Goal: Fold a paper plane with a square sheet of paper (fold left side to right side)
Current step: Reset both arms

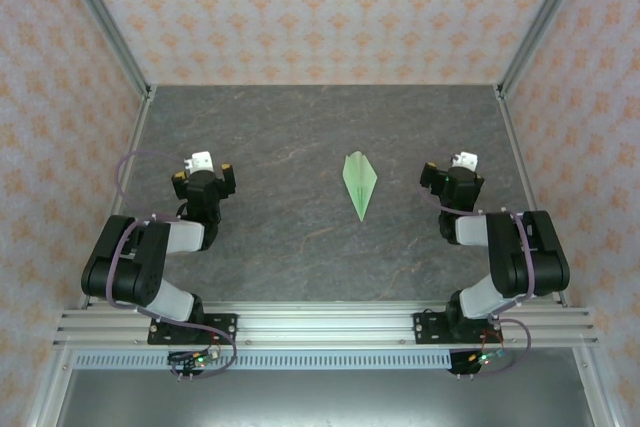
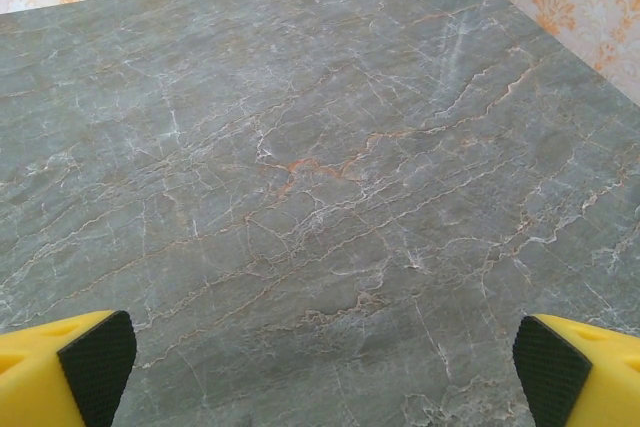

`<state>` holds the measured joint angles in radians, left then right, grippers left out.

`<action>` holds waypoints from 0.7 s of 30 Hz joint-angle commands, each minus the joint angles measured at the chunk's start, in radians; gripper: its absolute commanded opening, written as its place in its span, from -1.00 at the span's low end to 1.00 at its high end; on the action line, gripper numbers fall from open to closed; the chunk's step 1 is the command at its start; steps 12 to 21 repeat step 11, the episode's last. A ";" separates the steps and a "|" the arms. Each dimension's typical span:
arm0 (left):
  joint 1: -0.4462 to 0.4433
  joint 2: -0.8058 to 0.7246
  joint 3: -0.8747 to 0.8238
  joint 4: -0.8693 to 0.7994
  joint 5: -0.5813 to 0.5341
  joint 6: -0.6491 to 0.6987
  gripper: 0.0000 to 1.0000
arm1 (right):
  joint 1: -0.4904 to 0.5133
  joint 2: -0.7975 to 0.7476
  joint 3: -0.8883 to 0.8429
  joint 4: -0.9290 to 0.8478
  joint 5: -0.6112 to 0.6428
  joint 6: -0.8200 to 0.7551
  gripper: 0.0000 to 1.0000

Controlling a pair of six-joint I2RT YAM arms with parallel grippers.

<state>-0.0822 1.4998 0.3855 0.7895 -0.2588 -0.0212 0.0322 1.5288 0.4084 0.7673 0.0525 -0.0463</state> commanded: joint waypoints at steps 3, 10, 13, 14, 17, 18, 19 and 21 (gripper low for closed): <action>0.006 -0.003 0.020 -0.004 0.004 0.004 0.99 | -0.004 -0.009 0.010 0.005 -0.009 0.002 0.99; 0.006 -0.003 0.020 -0.004 0.006 0.004 0.99 | -0.004 -0.008 0.011 0.002 -0.009 0.003 0.99; 0.006 -0.003 0.020 -0.004 0.005 0.004 0.99 | -0.004 -0.009 0.010 0.004 -0.009 0.003 0.99; 0.006 -0.003 0.020 -0.004 0.005 0.004 0.99 | -0.004 -0.009 0.010 0.004 -0.009 0.003 0.99; 0.006 -0.003 0.020 -0.004 0.005 0.004 0.99 | -0.004 -0.009 0.010 0.004 -0.009 0.003 0.99; 0.006 -0.003 0.020 -0.004 0.005 0.004 0.99 | -0.004 -0.009 0.010 0.004 -0.009 0.003 0.99; 0.006 -0.003 0.020 -0.004 0.005 0.004 0.99 | -0.004 -0.009 0.010 0.004 -0.009 0.003 0.99; 0.006 -0.003 0.020 -0.004 0.005 0.004 0.99 | -0.004 -0.009 0.010 0.004 -0.009 0.003 0.99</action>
